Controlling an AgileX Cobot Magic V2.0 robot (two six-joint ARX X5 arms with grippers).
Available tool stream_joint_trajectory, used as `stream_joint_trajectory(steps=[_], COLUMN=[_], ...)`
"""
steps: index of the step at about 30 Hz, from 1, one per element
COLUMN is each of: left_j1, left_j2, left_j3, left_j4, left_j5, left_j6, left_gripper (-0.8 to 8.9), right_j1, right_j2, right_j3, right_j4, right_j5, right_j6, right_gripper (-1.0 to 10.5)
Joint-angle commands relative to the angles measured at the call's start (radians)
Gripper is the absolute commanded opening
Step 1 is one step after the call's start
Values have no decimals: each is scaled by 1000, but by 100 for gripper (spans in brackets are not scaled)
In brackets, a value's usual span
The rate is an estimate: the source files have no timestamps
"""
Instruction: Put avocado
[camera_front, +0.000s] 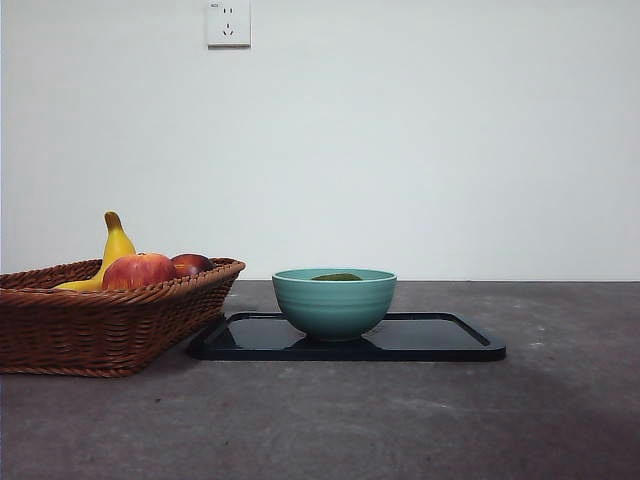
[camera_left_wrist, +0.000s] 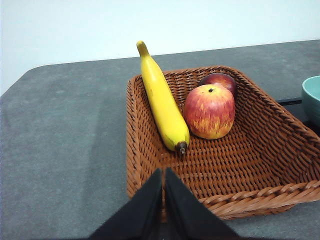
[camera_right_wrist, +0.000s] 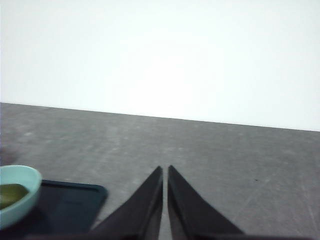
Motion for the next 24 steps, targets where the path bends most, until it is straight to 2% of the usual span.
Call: stream_joint_trajectory(steps=[1,9,18,24], left_j1=[3,3,3,3], left_j2=[-2,-2,-2,-2], left_j3=[-21,-21,-21,-21], left_j4=[-8,-8,-8,-8], left_j5=[-2,-2,-2,-2], left_j6=[-6,-6,-6,-6], left_gripper=[8,8,8,8], right_j1=[-17,-26,-26,-26], right_j2=[-44,-144,-171,-171], right_j3=[-90,-248,-254,-254], right_j4=[70,89,-114,-105], right_j5=[5,26,36,45], right_j6=[-12,-3,0,12], right_gripper=[8,8,8,8])
